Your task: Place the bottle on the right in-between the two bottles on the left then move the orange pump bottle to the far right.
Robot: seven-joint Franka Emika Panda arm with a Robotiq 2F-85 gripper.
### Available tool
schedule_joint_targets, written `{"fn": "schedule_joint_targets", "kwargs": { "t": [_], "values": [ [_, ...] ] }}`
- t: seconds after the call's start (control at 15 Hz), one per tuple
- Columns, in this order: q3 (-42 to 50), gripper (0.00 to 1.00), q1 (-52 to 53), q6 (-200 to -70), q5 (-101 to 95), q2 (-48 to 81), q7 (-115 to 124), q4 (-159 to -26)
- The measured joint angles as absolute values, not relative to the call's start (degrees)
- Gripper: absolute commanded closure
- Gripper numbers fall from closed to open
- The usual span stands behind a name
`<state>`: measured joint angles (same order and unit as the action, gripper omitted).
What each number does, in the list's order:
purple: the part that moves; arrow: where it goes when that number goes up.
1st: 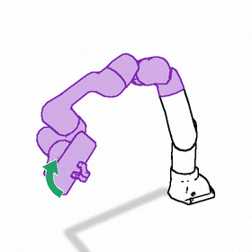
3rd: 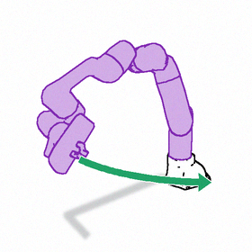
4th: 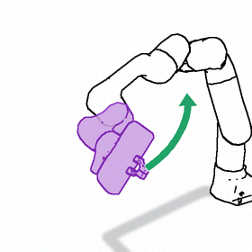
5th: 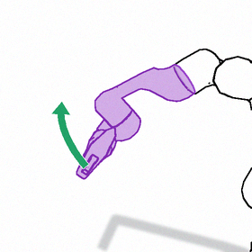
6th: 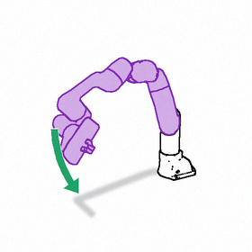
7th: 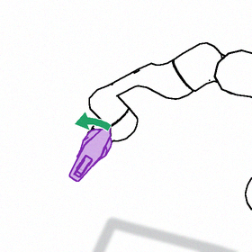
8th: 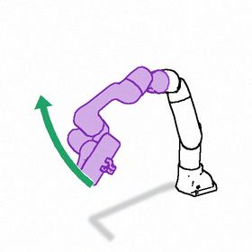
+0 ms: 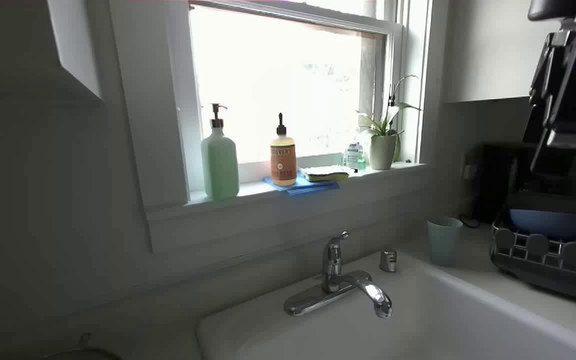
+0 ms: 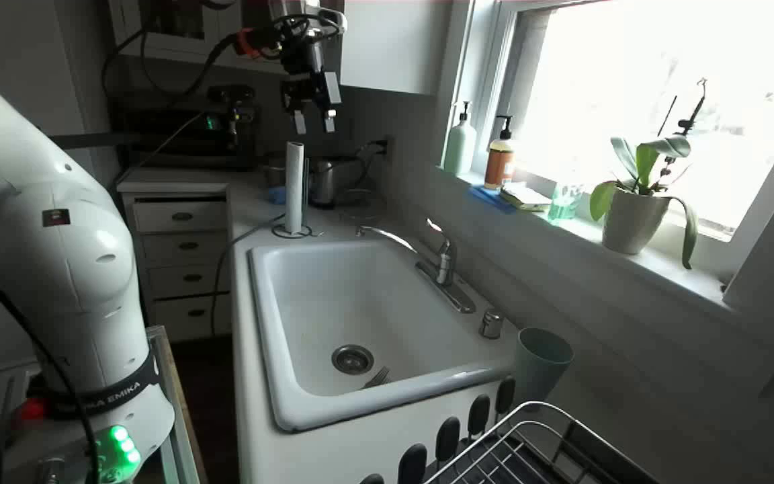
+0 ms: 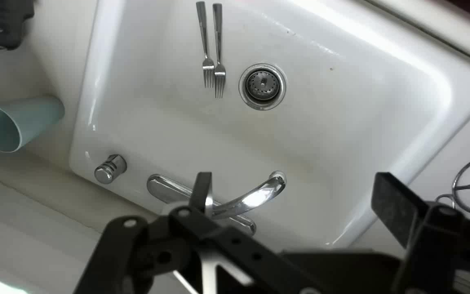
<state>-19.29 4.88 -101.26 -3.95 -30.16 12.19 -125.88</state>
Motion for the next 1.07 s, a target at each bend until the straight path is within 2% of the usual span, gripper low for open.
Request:
{"fn": "schedule_joint_targets", "kwargs": {
  "t": [0.6,1.07],
  "values": [
    [-18.4,0.00,5.0,-101.8,-4.5,-30.0,12.2,-125.8],
    [-11.6,0.00,3.4,-109.8,-11.6,-28.5,9.7,-125.5]
  ]
}}
